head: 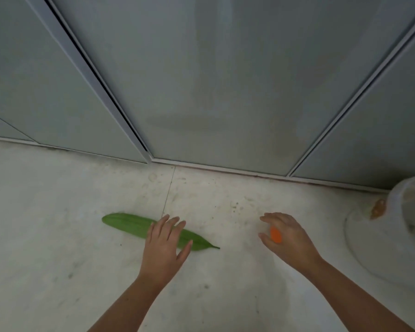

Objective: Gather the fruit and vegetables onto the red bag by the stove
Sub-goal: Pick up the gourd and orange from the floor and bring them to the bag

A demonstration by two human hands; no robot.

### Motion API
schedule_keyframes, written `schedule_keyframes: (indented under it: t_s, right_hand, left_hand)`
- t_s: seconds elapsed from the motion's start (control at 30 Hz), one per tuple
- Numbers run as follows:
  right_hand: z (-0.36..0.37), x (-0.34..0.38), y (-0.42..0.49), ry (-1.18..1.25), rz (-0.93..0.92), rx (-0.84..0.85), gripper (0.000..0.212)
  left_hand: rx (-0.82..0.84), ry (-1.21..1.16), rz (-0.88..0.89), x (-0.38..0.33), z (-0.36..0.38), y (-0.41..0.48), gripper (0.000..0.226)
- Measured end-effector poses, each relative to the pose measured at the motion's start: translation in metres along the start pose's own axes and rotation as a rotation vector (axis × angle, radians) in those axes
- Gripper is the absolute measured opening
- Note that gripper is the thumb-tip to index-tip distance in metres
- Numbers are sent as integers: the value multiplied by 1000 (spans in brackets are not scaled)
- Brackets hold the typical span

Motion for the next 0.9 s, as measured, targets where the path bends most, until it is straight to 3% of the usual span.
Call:
schedule_keyframes:
  t_s: [0.53,0.9]
  right_hand:
    - [21,-67,3,-96,206,100,51]
    - [28,-84,-15,-17,287,161,62]
  left_hand:
    - [230,-11,-178,35,72,13,81]
    - [92,198,-43,42,80,22,54]
Point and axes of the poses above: each hand's wrist, its own y-axis towards the middle knuckle, its own z-axis out of the palm, x = y × z, the point moved 5 cm from there along y, towards the middle knuckle, and after that the axes turned 11 degrees about x, right-handed, at the moved point
